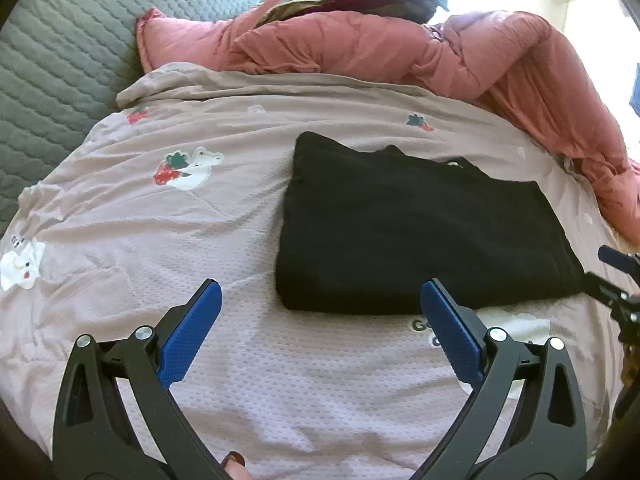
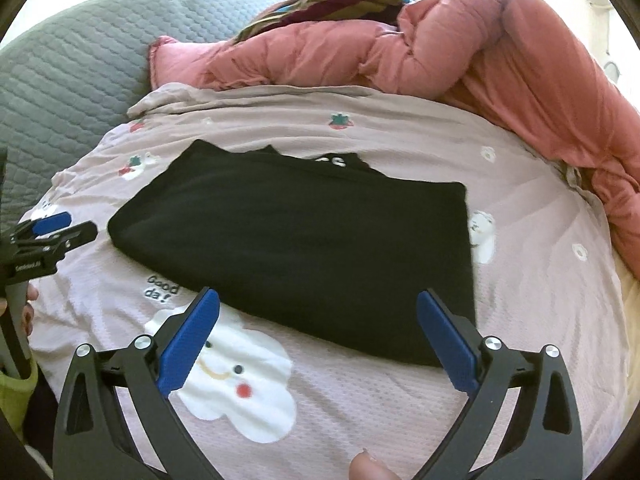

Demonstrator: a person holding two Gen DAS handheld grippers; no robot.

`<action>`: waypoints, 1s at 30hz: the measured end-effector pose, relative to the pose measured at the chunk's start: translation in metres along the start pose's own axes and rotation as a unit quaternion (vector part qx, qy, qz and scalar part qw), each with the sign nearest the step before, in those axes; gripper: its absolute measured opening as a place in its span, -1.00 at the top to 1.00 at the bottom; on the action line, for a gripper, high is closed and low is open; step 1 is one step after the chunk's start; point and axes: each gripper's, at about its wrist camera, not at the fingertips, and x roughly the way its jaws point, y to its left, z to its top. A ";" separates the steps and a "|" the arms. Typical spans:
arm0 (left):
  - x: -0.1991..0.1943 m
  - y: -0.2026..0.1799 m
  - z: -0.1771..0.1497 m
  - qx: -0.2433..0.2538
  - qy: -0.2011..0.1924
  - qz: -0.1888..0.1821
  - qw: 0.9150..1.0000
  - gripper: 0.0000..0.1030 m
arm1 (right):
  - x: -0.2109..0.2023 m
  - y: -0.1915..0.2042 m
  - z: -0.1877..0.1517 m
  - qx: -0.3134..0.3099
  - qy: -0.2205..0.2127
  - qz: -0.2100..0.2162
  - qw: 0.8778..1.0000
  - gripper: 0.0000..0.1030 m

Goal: Fold small clothes

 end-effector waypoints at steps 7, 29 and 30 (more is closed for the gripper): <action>0.004 0.024 0.007 -0.031 -0.004 0.013 0.999 -0.81 | 0.017 0.045 0.009 -0.047 0.007 0.020 0.999 -0.91; 0.031 0.090 0.017 -0.119 0.009 0.020 0.993 -0.81 | 0.103 0.174 0.015 -0.214 0.033 0.009 0.976 -0.91; 0.033 0.091 0.020 -0.121 0.010 0.021 0.992 -0.81 | 0.109 0.177 0.015 -0.219 0.037 0.003 0.975 -0.91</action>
